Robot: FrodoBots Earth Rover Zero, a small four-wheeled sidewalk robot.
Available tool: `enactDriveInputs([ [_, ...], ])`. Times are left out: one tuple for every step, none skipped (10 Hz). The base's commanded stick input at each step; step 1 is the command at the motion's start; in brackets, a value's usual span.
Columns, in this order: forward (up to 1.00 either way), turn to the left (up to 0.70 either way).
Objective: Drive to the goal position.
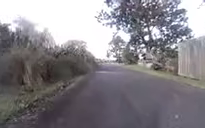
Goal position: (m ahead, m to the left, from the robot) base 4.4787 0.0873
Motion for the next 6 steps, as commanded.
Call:
enactDriveInputs([
  [0.85, -0.34],
  [0.85, -0.34],
  [0.85, -0.34],
  [0.85, -0.34],
  [0.85, -0.34],
  [0.85, -0.34],
])
